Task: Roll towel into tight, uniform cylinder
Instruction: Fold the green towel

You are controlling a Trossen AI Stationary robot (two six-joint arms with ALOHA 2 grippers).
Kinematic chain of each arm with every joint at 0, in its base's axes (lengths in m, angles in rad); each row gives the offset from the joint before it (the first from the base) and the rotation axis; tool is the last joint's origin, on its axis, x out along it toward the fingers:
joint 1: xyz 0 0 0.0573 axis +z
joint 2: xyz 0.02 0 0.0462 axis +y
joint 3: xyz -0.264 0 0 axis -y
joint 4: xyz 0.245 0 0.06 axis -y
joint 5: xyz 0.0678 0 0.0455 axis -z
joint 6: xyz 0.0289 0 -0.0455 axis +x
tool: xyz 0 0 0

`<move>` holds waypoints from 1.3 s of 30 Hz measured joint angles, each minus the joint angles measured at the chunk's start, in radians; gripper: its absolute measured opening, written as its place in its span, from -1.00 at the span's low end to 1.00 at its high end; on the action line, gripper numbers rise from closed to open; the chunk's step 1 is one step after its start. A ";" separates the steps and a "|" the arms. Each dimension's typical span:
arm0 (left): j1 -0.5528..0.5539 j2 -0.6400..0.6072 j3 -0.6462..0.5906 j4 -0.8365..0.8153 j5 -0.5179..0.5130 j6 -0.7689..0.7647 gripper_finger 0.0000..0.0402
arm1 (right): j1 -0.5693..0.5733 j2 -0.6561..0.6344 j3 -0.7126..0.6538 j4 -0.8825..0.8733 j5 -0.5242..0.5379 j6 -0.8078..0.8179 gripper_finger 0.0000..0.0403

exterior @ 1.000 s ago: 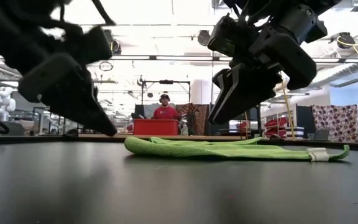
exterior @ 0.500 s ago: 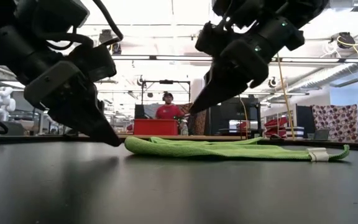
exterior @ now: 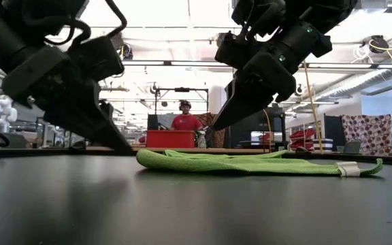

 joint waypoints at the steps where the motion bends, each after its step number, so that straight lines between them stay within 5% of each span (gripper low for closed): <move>1: 0.000 0.000 0.000 0.018 -0.001 0.000 0.02 | 0.000 0.000 0.000 -0.007 0.000 -0.003 -0.43; 39: 0.003 0.000 0.097 0.276 -0.538 -0.001 0.02 | 0.003 0.000 -0.006 -0.033 -0.003 0.173 -0.43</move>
